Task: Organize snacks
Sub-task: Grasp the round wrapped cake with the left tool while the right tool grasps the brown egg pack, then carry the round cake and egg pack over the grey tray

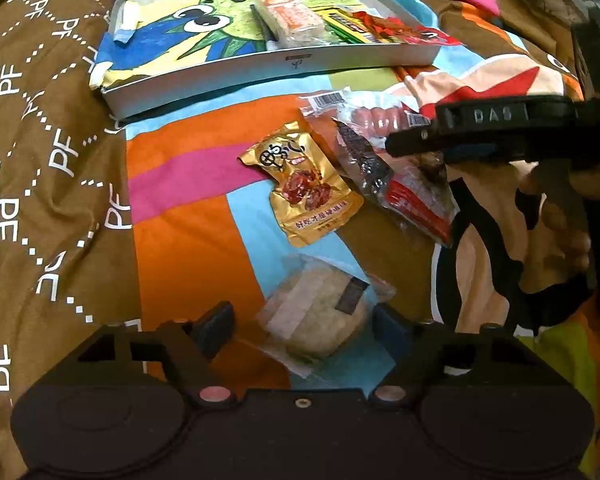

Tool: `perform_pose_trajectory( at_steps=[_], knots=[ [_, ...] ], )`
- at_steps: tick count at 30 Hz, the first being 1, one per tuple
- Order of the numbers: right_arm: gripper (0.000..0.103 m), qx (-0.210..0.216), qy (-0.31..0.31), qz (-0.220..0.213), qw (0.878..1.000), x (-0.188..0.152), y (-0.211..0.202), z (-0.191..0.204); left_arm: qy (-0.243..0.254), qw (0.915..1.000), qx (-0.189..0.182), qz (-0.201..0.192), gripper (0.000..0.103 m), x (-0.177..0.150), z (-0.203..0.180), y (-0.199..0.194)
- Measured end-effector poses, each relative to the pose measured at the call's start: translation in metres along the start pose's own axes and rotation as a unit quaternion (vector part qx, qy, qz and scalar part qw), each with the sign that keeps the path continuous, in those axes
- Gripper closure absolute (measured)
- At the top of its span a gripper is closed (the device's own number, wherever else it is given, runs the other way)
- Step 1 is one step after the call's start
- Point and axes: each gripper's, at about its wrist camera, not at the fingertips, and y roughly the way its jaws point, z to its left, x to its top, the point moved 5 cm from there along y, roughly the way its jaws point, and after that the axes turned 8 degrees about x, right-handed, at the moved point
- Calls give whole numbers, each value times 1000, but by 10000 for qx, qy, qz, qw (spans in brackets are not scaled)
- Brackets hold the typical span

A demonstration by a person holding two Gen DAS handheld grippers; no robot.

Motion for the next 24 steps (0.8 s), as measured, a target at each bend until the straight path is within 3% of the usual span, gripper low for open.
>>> perform_pose_trajectory(
  at_steps=[3,6,14,24],
  knots=[
    [33,-14,-43,26,10000,0,1,2,-138,9999,4,86,31,3,0,1],
    [43,18,-2,57,10000,1,0,3,-279,9995,-7,159,49,6,-4,2],
    [53,328,298,327,9985,1,-3,2,-637,9975,167,247,50,18,-18,7],
    [58,686,484,550,9950,-2,-13,2,-588,9970,459,190,50,26,-32,12]
  ],
)
